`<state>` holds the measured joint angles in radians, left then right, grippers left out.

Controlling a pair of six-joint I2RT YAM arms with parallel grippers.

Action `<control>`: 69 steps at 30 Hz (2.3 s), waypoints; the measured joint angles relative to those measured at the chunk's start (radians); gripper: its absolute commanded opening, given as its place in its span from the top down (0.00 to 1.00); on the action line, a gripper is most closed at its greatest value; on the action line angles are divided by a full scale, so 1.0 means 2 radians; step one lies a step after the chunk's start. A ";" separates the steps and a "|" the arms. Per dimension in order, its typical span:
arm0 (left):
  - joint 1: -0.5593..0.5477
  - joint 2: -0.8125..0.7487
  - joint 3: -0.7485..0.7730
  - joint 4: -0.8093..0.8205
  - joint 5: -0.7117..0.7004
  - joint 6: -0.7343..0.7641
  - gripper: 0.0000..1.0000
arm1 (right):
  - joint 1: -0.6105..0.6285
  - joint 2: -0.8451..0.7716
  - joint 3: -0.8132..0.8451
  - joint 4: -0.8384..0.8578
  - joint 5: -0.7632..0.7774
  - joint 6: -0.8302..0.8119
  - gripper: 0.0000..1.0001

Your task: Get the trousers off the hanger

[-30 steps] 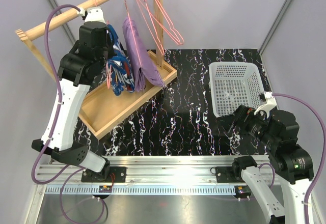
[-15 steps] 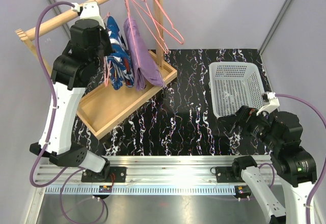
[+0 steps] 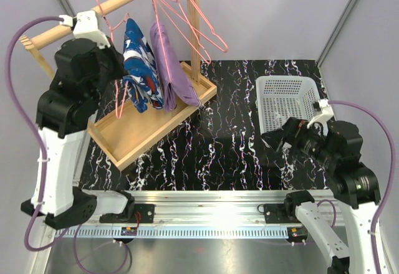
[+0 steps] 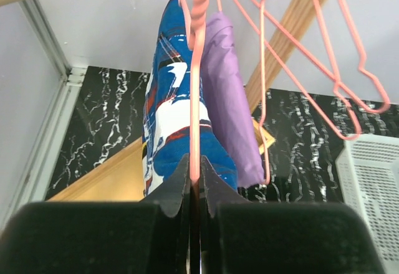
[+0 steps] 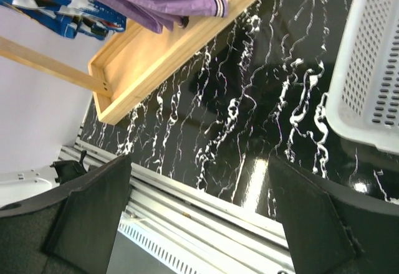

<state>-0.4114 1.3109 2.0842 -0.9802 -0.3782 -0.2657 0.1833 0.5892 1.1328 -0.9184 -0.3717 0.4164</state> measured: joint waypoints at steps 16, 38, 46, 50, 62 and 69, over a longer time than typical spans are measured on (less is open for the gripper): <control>-0.001 -0.170 -0.124 -0.060 0.060 -0.059 1.00 | 0.010 0.154 0.015 0.228 -0.155 0.012 0.01; -0.002 -0.271 -0.210 -0.093 0.225 -0.154 1.00 | 0.689 0.385 -0.010 0.491 0.527 -0.189 0.01; 0.004 -0.212 -0.054 -0.100 0.250 -0.195 1.00 | 0.702 0.474 -0.007 0.584 0.624 -0.240 0.01; 0.018 -0.189 0.000 -0.088 0.252 -0.213 1.00 | 0.699 0.484 -0.006 0.615 0.649 -0.252 0.01; 0.045 -0.174 0.025 -0.081 0.245 -0.276 1.00 | 0.653 0.493 -0.006 0.644 0.583 -0.231 0.00; 0.047 -0.175 0.024 -0.075 0.228 -0.290 1.00 | 0.655 0.494 -0.015 0.659 0.503 -0.192 0.00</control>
<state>-0.3176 0.9619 2.1315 -1.1305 0.0769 -0.8455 1.4925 1.5776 1.1030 0.3992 0.6346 0.0326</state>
